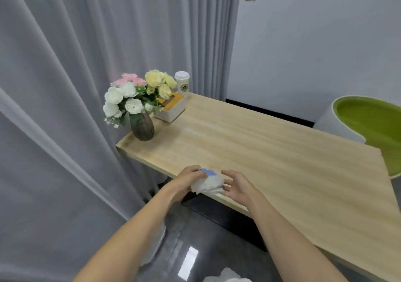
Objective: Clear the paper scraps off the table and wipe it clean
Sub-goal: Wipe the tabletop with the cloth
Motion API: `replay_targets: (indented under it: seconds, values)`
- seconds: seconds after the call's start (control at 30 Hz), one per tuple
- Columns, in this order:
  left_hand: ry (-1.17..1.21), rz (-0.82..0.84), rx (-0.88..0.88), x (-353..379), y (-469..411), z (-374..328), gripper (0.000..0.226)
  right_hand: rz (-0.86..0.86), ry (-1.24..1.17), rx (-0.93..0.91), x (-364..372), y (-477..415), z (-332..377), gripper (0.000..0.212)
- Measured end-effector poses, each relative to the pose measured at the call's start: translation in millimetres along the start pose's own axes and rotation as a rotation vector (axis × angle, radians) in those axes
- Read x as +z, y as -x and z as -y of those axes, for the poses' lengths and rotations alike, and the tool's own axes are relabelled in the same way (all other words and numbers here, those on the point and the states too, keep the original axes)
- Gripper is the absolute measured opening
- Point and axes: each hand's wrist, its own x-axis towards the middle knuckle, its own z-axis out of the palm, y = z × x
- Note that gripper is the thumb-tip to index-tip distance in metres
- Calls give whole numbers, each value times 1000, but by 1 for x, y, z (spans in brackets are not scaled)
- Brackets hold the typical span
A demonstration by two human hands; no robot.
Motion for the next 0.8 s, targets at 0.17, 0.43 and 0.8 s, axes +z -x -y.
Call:
replay_targets:
  seconds: [0.17,0.43,0.8]
  values:
    - [185,121,-18,62,-9,-26,6,157,-123,16,-57,21,8,60]
    - [-361,-7,29,208,-49,-26,16,-45,-216,-93,-194,68,34,26]
    - [-371,261,-18,405,-81,-12,27,-264,-249,-159,-341,129,48,31]
